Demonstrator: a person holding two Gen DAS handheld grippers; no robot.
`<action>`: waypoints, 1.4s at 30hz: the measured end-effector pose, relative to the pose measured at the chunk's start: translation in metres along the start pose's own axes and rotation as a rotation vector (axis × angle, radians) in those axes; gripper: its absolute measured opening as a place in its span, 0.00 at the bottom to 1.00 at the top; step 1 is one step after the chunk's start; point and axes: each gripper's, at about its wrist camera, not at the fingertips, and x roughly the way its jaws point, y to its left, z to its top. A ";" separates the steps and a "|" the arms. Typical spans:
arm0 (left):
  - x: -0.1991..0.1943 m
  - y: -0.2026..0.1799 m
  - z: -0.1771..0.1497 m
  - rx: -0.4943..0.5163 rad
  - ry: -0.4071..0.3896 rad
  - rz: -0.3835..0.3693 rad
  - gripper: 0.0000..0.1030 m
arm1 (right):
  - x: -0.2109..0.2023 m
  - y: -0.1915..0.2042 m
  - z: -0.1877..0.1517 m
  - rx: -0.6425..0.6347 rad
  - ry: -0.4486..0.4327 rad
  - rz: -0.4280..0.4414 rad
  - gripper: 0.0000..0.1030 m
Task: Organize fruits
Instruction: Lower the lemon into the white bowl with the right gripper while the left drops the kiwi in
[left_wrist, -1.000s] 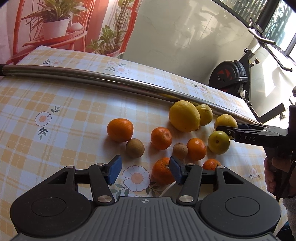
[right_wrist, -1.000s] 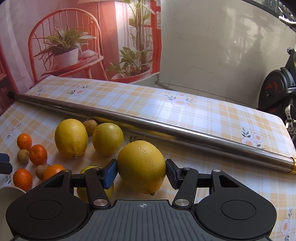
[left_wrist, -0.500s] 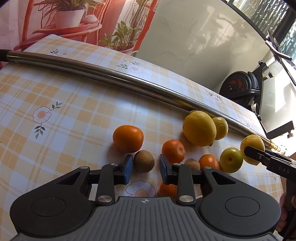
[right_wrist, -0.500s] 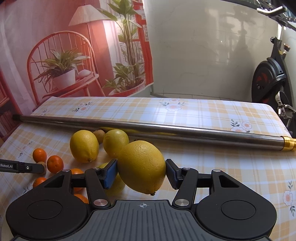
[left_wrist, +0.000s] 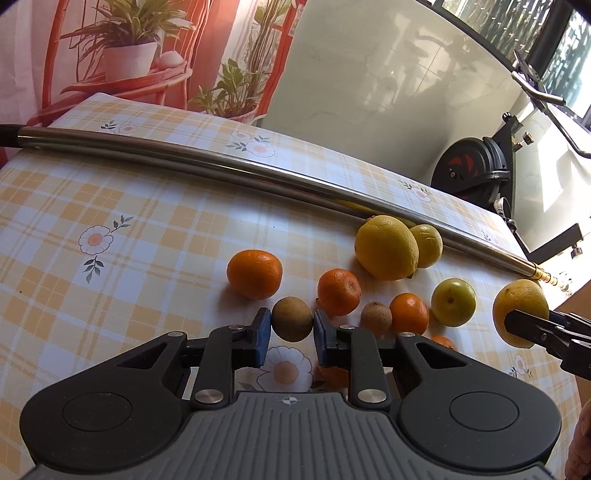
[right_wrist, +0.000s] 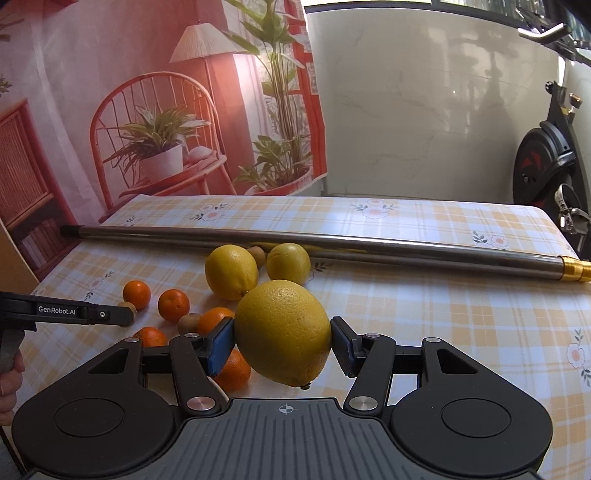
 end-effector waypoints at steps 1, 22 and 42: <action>-0.005 -0.001 -0.001 0.008 -0.007 -0.002 0.25 | -0.003 0.003 -0.002 -0.001 0.001 0.005 0.50; -0.063 -0.037 -0.063 0.168 0.009 -0.104 0.26 | -0.032 0.050 -0.057 -0.004 0.099 0.061 0.50; -0.059 -0.037 -0.082 0.230 0.024 -0.018 0.26 | -0.024 0.054 -0.073 -0.028 0.140 0.027 0.51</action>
